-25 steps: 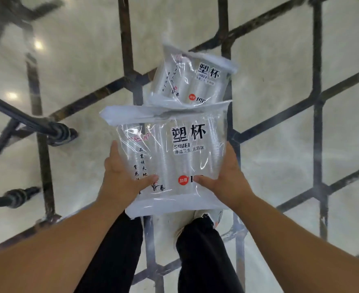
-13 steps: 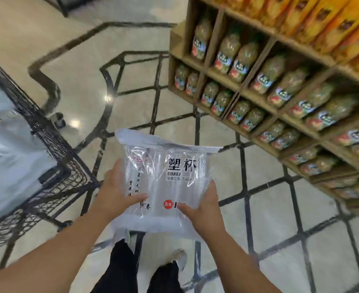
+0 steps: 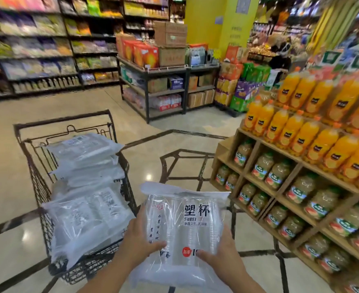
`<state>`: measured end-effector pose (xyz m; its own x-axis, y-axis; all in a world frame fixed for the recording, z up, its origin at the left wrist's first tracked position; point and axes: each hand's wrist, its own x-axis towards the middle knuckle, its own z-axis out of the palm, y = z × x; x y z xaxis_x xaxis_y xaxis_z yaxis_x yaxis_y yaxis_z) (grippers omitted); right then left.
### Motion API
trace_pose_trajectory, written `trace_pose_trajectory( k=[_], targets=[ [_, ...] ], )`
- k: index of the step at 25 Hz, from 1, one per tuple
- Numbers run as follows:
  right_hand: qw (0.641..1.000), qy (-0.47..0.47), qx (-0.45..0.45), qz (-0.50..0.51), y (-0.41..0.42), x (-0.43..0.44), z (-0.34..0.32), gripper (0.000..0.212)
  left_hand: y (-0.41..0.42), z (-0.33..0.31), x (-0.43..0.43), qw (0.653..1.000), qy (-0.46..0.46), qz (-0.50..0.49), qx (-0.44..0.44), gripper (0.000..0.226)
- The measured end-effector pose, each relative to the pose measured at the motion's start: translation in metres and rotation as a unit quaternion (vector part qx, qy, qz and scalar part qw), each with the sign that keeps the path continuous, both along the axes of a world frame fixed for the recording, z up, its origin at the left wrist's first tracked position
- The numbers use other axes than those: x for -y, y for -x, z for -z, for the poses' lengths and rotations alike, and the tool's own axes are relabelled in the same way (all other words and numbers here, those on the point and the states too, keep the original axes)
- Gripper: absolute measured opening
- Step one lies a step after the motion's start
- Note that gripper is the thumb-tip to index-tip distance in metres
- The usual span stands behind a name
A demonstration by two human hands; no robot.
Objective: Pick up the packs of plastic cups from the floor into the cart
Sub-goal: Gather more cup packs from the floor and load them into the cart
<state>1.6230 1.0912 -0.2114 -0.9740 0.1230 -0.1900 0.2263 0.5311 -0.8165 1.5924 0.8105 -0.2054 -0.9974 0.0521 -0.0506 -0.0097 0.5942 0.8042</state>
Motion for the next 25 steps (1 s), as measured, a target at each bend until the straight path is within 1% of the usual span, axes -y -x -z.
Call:
trace_pose_trajectory(
  k=[2, 8, 13, 14, 15, 17, 18, 22, 23, 25],
  targets=[
    [1.0, -0.006, 0.011, -0.018, 0.018, 0.032, -0.003, 0.125, 0.002, -0.007, 0.035, 0.999, -0.027, -0.018, -0.013, 0.138],
    [0.993, -0.019, -0.018, -0.115, 0.058, 0.139, -0.007, 0.128, 0.007, 0.0, 0.149, 0.994, -0.031, -0.107, 0.012, 0.141],
    [0.986, -0.048, 0.002, -0.159, 0.088, 0.213, 0.005, 0.147, 0.005, 0.004, 0.22, 0.988, -0.028, -0.151, 0.033, 0.14],
    [0.985, -0.048, 0.009, -0.168, 0.093, 0.229, 0.005, 0.148, 0.003, 0.005, 0.233, 0.985, -0.027, -0.167, 0.032, 0.14],
    [0.983, -0.041, 0.012, -0.181, 0.099, 0.243, 0.006, 0.143, 0.003, 0.007, 0.245, 0.982, -0.021, -0.182, 0.037, 0.14],
    [0.978, -0.037, 0.016, -0.203, 0.112, 0.266, 0.01, 0.125, 0.005, 0.012, 0.267, 0.977, -0.014, -0.205, 0.052, 0.141],
    [0.976, -0.033, 0.023, -0.214, 0.121, 0.276, 0.013, 0.12, 0.007, 0.014, 0.275, 0.975, -0.012, -0.215, 0.057, 0.141],
    [0.962, -0.009, 0.033, -0.269, 0.158, 0.301, 0.022, 0.11, 0.021, 0.022, 0.293, 0.968, -0.007, -0.245, 0.056, 0.143],
    [0.957, 0.003, 0.027, -0.288, 0.17, 0.306, 0.024, 0.11, 0.026, 0.024, 0.295, 0.966, -0.007, -0.253, 0.051, 0.144],
    [0.948, 0.009, 0.024, -0.317, 0.199, 0.315, 0.03, 0.117, 0.04, 0.026, 0.297, 0.96, -0.008, -0.276, 0.049, 0.142]
  ],
)
